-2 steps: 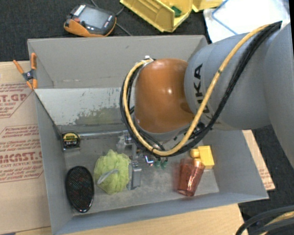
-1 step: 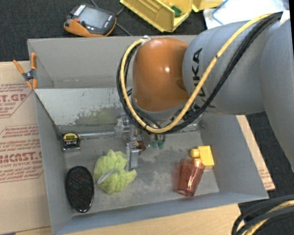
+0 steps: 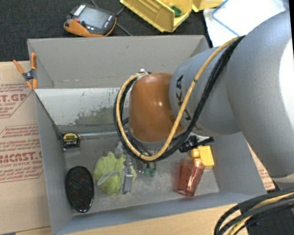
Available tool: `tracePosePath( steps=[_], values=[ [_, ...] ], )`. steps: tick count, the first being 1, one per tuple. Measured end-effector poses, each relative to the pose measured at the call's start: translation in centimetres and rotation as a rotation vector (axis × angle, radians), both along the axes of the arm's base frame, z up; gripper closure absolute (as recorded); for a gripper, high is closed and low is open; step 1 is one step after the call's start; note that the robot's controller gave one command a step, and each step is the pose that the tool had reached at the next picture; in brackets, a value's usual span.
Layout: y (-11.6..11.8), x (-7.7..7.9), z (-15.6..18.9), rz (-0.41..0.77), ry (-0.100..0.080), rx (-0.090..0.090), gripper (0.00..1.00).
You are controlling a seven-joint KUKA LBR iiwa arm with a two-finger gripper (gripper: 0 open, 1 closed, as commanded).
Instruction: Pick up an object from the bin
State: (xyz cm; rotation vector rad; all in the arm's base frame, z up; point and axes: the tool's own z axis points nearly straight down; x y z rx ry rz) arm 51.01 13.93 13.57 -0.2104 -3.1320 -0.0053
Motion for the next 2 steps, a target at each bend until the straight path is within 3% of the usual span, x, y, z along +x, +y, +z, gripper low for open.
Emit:
tracePosePath(
  steps=[1,2],
  values=[
    [-1.1,4.3,0.0,-0.273,-0.013,0.005,0.0],
    [-0.5,3.5,10.2,-0.121,0.0,-0.001,0.0]
  ],
)
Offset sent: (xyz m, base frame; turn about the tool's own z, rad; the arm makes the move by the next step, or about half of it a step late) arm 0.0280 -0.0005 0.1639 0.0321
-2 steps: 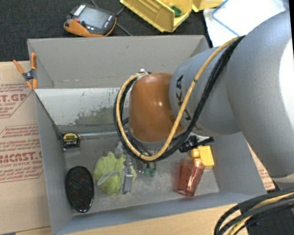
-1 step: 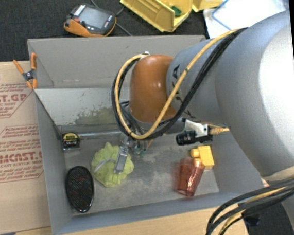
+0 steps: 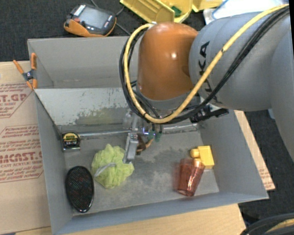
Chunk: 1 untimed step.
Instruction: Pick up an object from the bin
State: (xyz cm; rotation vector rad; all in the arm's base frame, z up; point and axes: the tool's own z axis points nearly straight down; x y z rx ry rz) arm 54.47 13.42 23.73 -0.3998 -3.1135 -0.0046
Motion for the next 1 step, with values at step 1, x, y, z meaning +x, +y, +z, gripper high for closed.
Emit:
tracePosePath(
  steps=[1],
  values=[
    [-1.26,0.29,-8.21,-0.135,-0.006,0.002,0.0]
  ],
)
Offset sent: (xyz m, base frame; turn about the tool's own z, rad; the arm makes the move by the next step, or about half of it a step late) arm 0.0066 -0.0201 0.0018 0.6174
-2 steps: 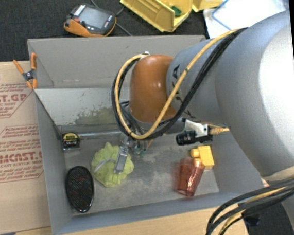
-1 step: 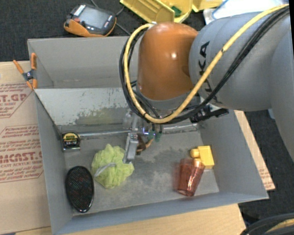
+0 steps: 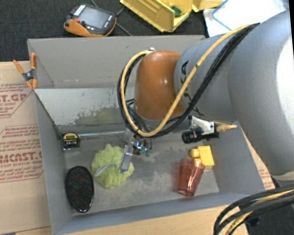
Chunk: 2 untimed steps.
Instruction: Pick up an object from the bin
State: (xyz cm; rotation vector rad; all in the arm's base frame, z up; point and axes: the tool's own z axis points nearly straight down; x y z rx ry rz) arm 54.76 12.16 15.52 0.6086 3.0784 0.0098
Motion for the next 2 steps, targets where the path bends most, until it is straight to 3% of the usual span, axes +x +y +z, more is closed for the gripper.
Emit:
tracePosePath(
  steps=[1,2],
  values=[
    [-0.4,-0.3,-0.7,-0.121,0.019,-0.004,0.0],
    [0.9,-1.6,-4.0,-0.232,0.008,-0.001,0.0]
  ],
)
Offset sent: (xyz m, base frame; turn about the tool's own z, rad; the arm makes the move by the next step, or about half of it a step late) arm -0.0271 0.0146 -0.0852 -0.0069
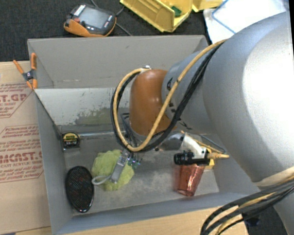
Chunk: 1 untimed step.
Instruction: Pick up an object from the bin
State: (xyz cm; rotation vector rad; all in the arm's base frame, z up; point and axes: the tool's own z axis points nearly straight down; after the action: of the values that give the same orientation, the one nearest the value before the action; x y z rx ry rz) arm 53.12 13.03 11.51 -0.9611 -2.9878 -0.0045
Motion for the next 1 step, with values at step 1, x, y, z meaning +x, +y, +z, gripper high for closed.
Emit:
tracePosePath(
  steps=[1],
  values=[
    [-0.42,1.22,1.51,0.067,-0.001,0.0,0.0]
  ],
)
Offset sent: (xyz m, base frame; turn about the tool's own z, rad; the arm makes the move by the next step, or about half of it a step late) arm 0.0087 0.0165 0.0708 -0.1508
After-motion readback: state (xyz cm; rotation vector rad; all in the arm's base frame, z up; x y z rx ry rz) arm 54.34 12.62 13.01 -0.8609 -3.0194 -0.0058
